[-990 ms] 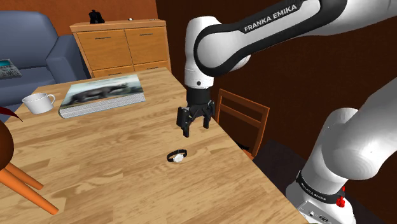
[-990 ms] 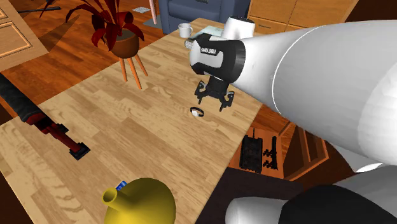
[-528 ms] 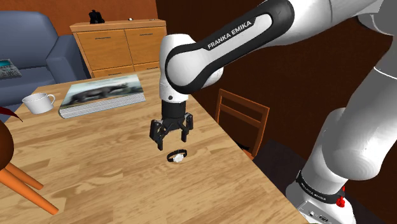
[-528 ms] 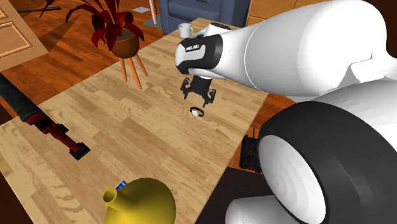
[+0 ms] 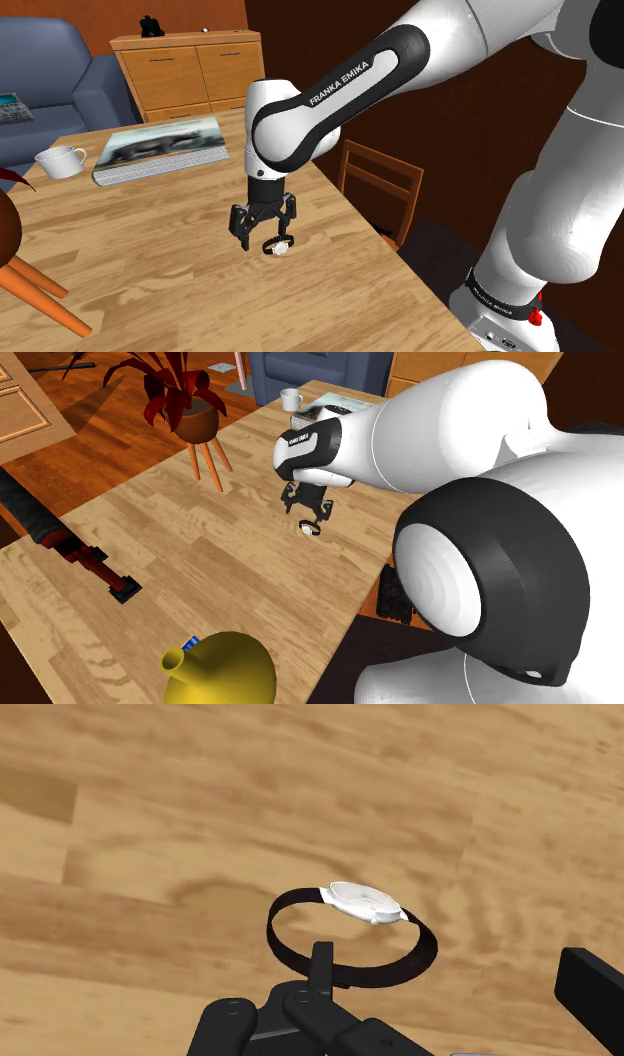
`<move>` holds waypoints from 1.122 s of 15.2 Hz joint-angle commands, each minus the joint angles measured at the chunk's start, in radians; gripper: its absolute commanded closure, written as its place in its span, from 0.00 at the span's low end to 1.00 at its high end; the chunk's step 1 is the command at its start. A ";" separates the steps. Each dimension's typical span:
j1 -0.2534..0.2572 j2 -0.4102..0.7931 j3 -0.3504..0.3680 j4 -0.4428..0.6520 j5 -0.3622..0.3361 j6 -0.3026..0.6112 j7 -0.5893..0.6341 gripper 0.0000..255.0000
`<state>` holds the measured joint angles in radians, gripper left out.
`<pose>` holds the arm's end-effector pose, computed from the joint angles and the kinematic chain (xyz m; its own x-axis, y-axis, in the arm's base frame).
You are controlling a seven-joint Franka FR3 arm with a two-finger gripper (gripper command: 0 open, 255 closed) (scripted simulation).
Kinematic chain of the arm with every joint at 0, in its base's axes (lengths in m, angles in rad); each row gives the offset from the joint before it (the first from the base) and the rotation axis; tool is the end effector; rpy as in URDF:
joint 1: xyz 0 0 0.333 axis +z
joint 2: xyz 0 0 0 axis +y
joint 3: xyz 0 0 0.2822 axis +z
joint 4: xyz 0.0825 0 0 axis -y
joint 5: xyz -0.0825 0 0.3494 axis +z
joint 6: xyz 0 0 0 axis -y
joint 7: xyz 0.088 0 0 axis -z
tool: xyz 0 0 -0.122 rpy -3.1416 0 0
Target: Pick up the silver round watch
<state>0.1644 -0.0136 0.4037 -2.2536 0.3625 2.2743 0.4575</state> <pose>0.4124 0.2785 0.3466 0.9873 -0.1047 -0.1192 -0.1315 -0.9604 -0.2455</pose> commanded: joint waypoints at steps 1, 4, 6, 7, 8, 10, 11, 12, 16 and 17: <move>0.001 0.014 0.001 -0.009 0.000 0.024 -0.004 0.00; 0.002 0.016 0.002 -0.009 -0.001 0.026 -0.003 1.00; 0.002 0.017 0.002 -0.009 -0.001 0.026 -0.003 1.00; 0.002 0.017 0.002 -0.009 -0.001 0.026 -0.003 1.00; 0.002 0.016 0.002 -0.009 -0.001 0.026 -0.003 1.00; 0.002 0.016 0.002 -0.009 -0.001 0.025 -0.003 1.00; 0.002 0.015 0.002 -0.010 0.000 0.025 -0.003 1.00; 0.001 0.014 0.001 -0.009 0.000 0.024 -0.004 1.00; -0.002 -0.017 -0.002 0.014 0.000 -0.030 0.005 1.00; -0.002 -0.025 -0.003 0.020 0.000 -0.043 0.008 1.00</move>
<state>0.1623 -0.0340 0.4015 -2.2438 0.3643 2.2457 0.4602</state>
